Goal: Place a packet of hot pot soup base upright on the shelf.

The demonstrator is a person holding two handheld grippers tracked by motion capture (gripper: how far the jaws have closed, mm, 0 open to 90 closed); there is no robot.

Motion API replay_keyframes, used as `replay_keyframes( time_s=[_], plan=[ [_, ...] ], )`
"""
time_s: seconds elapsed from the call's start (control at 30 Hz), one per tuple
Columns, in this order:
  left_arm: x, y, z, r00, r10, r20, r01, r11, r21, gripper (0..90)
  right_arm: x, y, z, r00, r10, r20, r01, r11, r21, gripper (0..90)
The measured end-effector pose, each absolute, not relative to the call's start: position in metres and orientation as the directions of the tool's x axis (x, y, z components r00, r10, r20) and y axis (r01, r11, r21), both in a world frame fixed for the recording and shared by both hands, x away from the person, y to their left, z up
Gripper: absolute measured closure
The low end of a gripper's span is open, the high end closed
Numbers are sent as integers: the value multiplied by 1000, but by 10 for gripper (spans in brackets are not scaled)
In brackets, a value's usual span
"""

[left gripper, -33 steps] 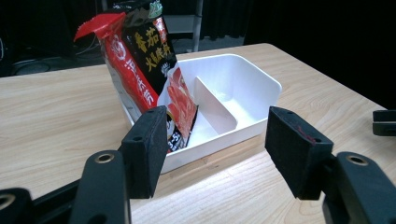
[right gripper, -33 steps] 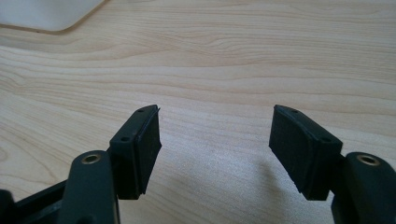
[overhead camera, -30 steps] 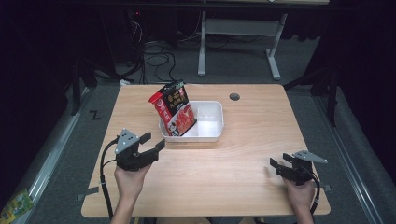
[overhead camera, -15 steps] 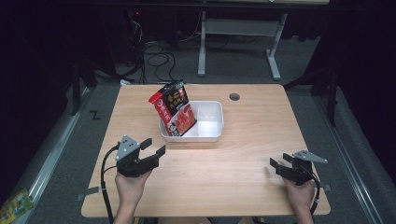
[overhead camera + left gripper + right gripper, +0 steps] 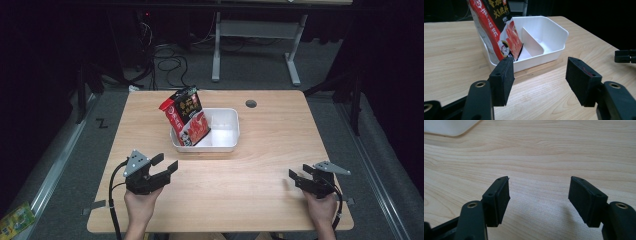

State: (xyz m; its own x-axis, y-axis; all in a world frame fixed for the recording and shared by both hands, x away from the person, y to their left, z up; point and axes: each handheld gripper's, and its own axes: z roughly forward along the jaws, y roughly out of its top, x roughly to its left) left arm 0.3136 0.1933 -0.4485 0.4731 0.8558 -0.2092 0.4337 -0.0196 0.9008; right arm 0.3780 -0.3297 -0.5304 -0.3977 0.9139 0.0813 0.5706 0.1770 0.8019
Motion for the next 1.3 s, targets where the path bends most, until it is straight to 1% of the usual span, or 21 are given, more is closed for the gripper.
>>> replay_keyframes(
  time_s=[0.43, 0.63, 0.93, 1.3],
  plan=[
    [313, 189, -464, 476, 850, -225, 472, -31, 881, 400, 378, -330, -531, -398, 914, 75, 571, 183, 800, 340],
    [314, 186, -469, 472, 845, -251, 485, -11, 874, 400, 379, -329, -531, -397, 915, 75, 571, 182, 800, 340],
    [316, 179, -480, 473, 840, -266, 513, -17, 858, 399, 378, -329, -531, -397, 915, 74, 570, 183, 801, 340],
    [320, 168, -488, 482, 836, -264, 527, -36, 849, 399, 378, -329, -531, -398, 914, 74, 570, 183, 801, 339]
  ],
)
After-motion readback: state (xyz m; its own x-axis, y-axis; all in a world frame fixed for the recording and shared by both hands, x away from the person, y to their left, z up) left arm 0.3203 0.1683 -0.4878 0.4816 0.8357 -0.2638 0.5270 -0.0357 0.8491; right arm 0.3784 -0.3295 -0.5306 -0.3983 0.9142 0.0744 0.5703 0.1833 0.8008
